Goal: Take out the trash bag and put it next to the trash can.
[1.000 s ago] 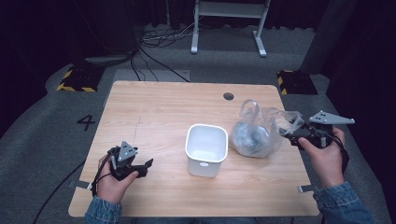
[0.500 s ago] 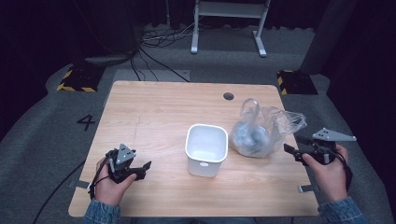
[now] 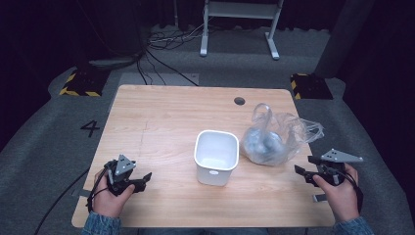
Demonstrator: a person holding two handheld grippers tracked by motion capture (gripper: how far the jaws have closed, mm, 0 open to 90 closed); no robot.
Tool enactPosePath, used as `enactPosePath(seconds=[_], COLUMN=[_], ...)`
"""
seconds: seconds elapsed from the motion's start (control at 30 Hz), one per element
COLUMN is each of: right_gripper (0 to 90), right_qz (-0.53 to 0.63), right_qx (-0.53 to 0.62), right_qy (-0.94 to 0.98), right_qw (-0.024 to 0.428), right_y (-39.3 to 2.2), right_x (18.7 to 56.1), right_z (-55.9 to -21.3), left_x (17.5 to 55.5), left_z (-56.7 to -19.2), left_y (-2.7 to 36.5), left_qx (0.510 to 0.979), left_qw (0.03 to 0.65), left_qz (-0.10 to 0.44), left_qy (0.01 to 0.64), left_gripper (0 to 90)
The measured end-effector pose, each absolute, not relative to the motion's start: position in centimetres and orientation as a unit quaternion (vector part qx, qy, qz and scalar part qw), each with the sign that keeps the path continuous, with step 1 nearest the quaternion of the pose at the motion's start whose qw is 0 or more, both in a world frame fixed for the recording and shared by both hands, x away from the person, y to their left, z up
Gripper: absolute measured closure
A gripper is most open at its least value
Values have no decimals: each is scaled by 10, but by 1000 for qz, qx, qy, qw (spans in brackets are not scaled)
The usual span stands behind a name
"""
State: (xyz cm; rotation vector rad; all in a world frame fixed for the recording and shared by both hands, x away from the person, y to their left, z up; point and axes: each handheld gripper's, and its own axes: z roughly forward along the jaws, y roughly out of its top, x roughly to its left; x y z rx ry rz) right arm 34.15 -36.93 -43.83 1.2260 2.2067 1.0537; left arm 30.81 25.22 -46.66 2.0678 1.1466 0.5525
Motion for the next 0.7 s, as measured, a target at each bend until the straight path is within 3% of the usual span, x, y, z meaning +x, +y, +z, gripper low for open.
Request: enactPosePath(seconds=[0.7], right_gripper=[249], right_qz=[362], right_qx=[449], right_qy=[794], right_qw=[193], right_y=[-376], right_x=[331], right_z=[-490], left_x=[300], left_z=[-491], left_y=[278], left_qx=[803], left_qw=[328], left_qz=[203], left_qy=[453], left_gripper=[240])
